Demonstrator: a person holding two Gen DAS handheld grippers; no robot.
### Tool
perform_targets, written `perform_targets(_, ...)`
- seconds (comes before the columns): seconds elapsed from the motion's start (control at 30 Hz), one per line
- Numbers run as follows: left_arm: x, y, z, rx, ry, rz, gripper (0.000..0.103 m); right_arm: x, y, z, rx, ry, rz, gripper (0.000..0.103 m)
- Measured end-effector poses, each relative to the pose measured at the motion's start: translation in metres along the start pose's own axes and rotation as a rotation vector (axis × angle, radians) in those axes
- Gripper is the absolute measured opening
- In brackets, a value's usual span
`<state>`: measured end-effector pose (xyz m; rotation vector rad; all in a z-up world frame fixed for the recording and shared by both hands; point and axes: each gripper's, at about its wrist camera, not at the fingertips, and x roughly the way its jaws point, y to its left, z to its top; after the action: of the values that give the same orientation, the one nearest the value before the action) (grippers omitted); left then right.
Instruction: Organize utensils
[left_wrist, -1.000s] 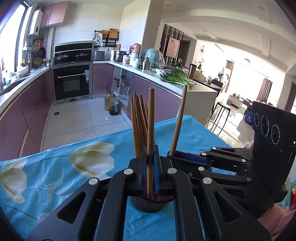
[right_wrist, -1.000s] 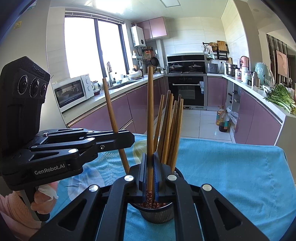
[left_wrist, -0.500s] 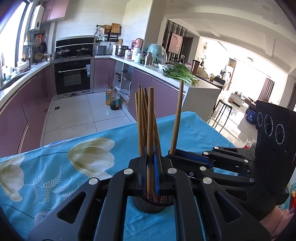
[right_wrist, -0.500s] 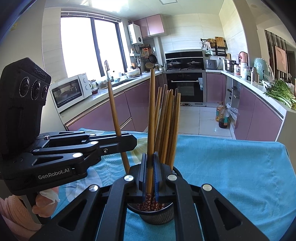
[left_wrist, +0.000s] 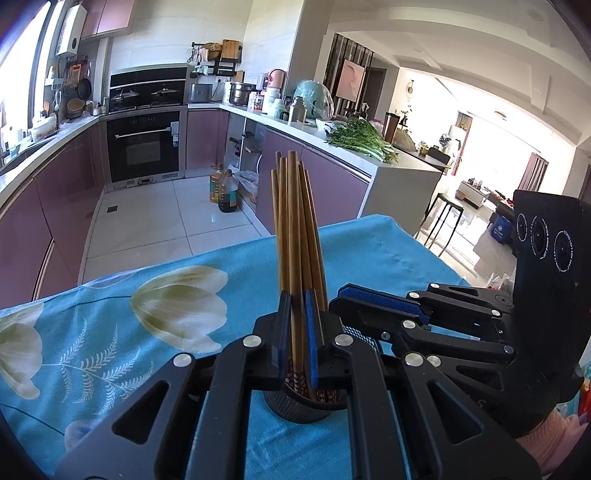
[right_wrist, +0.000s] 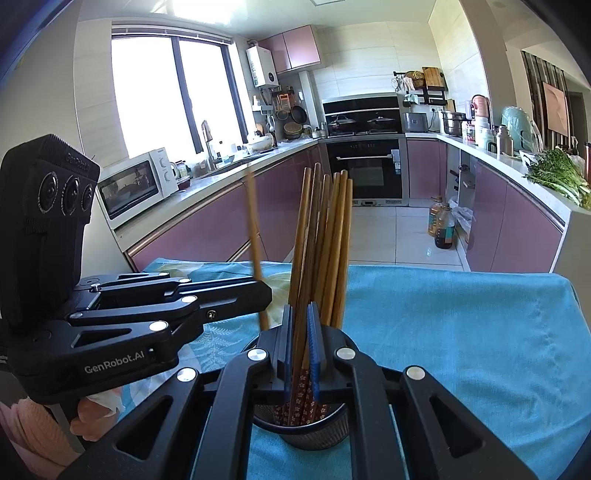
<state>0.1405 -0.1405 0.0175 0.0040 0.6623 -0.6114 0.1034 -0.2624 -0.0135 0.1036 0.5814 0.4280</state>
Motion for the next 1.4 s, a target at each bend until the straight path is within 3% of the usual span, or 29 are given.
perform_targets(0.13,-0.002,0.003,-0.003,-0.005,-0.001,-0.001,0.007,-0.001,0.0,-0.002,0.004,-0.001,-0.001,0.008)
perform_targets(0.4,-0.024,0.009,-0.016,-0.018,-0.062,0.068,0.033,-0.006,-0.001,-0.008,0.026,-0.013,-0.003,0.021)
perform_targets(0.43,-0.028,0.01,-0.018,-0.019,-0.074,0.082,0.041,-0.007,-0.001,-0.009,0.029,-0.016,-0.004,0.023)
perform_targets(0.63,-0.054,0.016,-0.034,-0.025,-0.135,0.178,0.064,-0.017,0.007,-0.017,0.016,-0.046,-0.027,0.047)
perform_targets(0.8,-0.078,0.03,-0.05,-0.045,-0.192,0.262,0.088,-0.022,0.019,-0.024,-0.016,-0.07,-0.046,0.074)
perform_targets(0.9,-0.093,0.038,-0.057,-0.059,-0.218,0.311,0.096,-0.024,0.026,-0.03,-0.032,-0.082,-0.058,0.082)
perform_targets(1.03,-0.11,0.042,-0.073,-0.058,-0.253,0.377,0.097,-0.029,0.036,-0.039,-0.06,-0.116,-0.071,0.096)
perform_targets(1.4,-0.143,0.036,-0.099,-0.065,-0.332,0.475,0.097,-0.049,0.064,-0.053,-0.11,-0.209,-0.124,0.096)
